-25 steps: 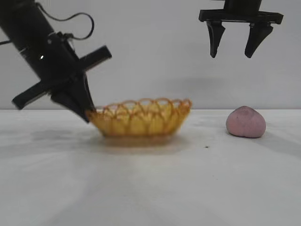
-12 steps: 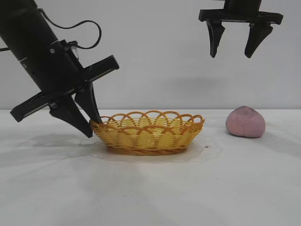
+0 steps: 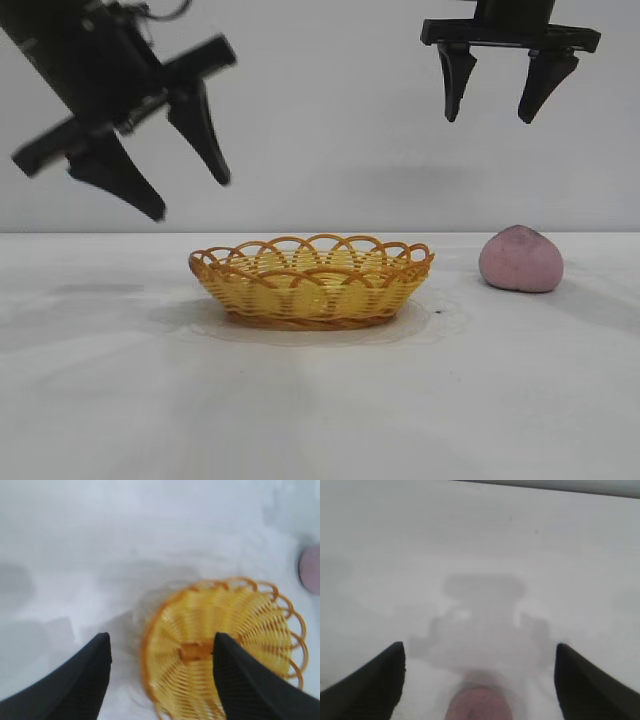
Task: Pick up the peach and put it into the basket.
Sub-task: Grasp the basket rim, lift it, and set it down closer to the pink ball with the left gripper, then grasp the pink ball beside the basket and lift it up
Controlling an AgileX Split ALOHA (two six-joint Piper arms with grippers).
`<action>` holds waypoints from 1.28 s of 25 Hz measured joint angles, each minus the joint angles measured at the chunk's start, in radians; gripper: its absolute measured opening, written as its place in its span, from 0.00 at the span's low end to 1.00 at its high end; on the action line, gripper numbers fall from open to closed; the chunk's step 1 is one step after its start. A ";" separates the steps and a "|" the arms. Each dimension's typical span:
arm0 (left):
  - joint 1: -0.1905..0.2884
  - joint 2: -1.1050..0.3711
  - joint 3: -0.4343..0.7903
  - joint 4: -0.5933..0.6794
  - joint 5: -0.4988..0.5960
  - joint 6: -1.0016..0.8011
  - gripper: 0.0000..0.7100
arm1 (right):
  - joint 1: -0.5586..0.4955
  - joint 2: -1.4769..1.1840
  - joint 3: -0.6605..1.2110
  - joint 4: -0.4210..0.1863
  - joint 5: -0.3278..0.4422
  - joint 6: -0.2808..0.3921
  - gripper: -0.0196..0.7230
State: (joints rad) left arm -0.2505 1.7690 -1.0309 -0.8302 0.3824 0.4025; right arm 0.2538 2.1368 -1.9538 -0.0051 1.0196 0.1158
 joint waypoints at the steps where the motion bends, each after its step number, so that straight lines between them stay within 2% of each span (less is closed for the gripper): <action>1: 0.035 -0.003 0.000 0.059 0.028 -0.010 0.56 | 0.000 0.000 0.000 0.005 0.000 0.000 0.75; 3: 0.098 -0.003 0.000 0.247 0.089 -0.086 0.56 | 0.000 0.000 0.000 0.009 0.000 0.000 0.75; 6: 0.158 -0.008 0.000 0.548 0.144 -0.292 0.56 | 0.000 0.000 0.000 0.024 0.000 0.000 0.75; 9: 0.171 -0.048 0.000 0.774 0.165 -0.456 0.56 | 0.000 0.000 0.000 0.031 0.000 0.000 0.75; 11: 0.171 -0.111 0.000 0.870 0.169 -0.531 0.56 | 0.000 0.000 0.000 0.033 0.000 0.000 0.75; 15: 0.171 -0.266 0.000 0.951 0.251 -0.575 0.56 | 0.000 0.000 0.000 0.033 0.008 0.000 0.75; 19: 0.171 -0.454 0.046 0.967 0.323 -0.577 0.56 | 0.000 0.000 0.013 0.033 0.006 0.000 0.75; 25: 0.171 -0.797 0.272 0.968 0.384 -0.579 0.56 | 0.000 0.028 0.031 0.029 0.013 0.000 0.75; 32: 0.171 -1.156 0.475 0.950 0.550 -0.570 0.56 | 0.000 0.044 0.037 0.024 0.013 0.000 0.75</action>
State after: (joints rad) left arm -0.0797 0.6130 -0.5554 0.1195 0.9320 -0.1677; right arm 0.2538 2.1807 -1.9170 0.0193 1.0324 0.1158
